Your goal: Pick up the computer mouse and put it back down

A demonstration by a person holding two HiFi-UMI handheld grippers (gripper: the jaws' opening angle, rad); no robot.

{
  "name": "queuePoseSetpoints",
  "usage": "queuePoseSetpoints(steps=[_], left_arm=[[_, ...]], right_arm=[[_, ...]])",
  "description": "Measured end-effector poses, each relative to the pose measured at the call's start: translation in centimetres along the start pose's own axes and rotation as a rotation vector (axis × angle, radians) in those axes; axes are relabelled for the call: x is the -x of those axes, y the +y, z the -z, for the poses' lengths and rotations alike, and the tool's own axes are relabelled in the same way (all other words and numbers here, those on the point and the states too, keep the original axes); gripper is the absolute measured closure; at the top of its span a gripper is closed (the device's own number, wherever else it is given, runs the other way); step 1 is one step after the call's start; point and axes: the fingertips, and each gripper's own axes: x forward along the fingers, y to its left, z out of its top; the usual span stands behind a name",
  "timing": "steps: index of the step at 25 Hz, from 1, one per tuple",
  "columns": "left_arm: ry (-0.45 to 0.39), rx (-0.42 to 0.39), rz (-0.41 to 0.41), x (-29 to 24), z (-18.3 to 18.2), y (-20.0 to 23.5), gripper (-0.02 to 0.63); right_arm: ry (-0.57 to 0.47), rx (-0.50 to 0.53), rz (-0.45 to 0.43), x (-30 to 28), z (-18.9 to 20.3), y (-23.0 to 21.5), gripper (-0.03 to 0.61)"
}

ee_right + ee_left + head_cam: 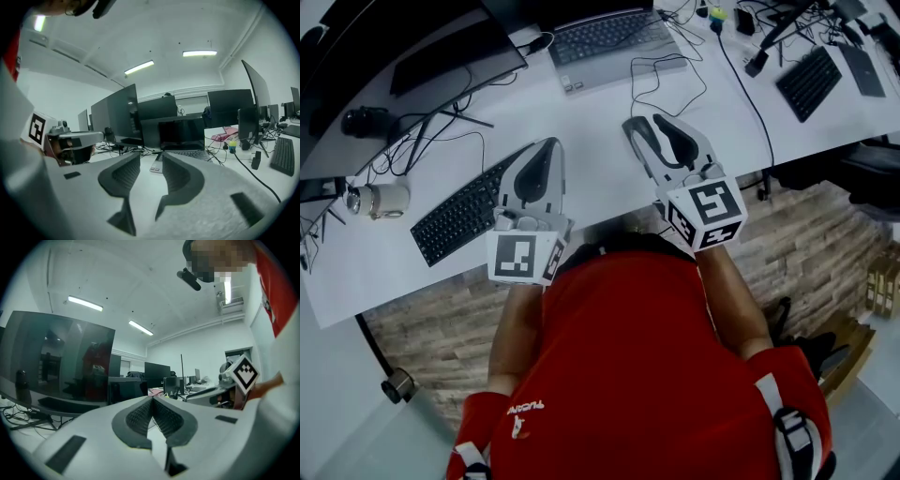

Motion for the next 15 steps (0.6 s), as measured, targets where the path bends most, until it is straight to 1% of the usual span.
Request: queuePoseSetpoints(steps=[8, 11, 15], left_arm=[[-0.021, 0.002, 0.003, 0.6, -0.8, -0.1, 0.604], [-0.031, 0.003, 0.005, 0.8, -1.1, -0.4, 0.604], [-0.042, 0.007, 0.004, 1.1, -1.4, -0.4, 0.604]], right_arm=[[-0.110, 0.030, -0.030, 1.6, -2.8, 1.9, 0.520], [-0.145, 0.032, -0.027, 2.1, -3.2, 2.1, 0.549], [-0.173, 0.028, -0.022, 2.6, -3.4, 2.2, 0.572]])
